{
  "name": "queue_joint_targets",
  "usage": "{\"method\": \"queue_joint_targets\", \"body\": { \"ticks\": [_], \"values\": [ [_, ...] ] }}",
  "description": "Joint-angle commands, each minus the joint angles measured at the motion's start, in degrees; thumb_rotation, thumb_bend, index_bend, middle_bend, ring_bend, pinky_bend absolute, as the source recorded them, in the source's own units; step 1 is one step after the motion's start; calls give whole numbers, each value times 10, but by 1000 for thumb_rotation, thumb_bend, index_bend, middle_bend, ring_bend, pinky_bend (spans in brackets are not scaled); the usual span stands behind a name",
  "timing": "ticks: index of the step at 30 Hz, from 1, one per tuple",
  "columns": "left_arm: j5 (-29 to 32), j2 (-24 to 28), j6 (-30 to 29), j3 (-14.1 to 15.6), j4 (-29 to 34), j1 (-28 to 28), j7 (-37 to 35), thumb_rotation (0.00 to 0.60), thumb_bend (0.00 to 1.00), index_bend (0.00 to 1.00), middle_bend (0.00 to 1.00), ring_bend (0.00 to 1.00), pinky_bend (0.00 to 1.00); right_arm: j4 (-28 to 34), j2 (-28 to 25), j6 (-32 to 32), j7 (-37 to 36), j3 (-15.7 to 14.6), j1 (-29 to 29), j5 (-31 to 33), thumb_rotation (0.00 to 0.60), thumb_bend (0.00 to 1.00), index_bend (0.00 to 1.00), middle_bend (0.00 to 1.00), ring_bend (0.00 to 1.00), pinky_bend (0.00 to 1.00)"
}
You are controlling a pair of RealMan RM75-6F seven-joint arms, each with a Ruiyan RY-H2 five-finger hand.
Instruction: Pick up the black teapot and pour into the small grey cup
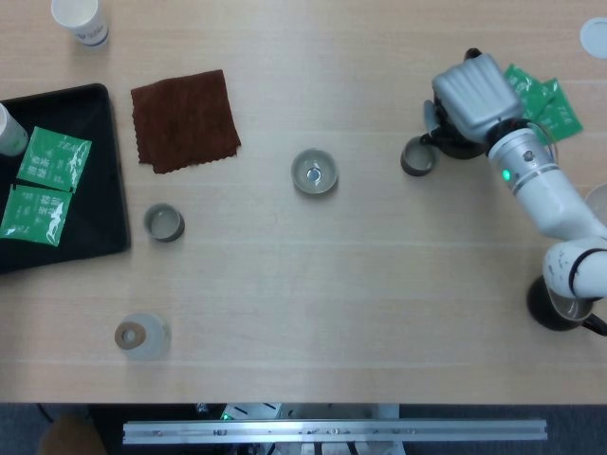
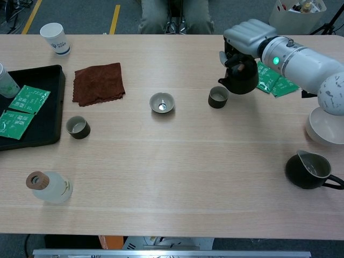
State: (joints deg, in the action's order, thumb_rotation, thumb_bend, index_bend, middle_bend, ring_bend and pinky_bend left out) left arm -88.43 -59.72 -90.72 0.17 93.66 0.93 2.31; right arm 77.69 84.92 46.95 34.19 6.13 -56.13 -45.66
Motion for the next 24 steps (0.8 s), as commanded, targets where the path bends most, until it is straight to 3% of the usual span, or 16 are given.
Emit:
{"method": "queue_joint_targets", "body": {
  "ticks": [1, 24],
  "values": [
    [0, 0, -1, 0, 0, 1, 0, 600, 294, 218, 238, 166, 82, 0, 1, -1, 6, -2, -2, 1, 301, 620, 974, 1000, 992, 288],
    [0, -6, -5, -1, -8, 6, -3, 600, 294, 218, 237, 166, 82, 23, -13, 12, 79, -22, -19, 22, 303, 620, 974, 1000, 992, 289]
  ]
}}
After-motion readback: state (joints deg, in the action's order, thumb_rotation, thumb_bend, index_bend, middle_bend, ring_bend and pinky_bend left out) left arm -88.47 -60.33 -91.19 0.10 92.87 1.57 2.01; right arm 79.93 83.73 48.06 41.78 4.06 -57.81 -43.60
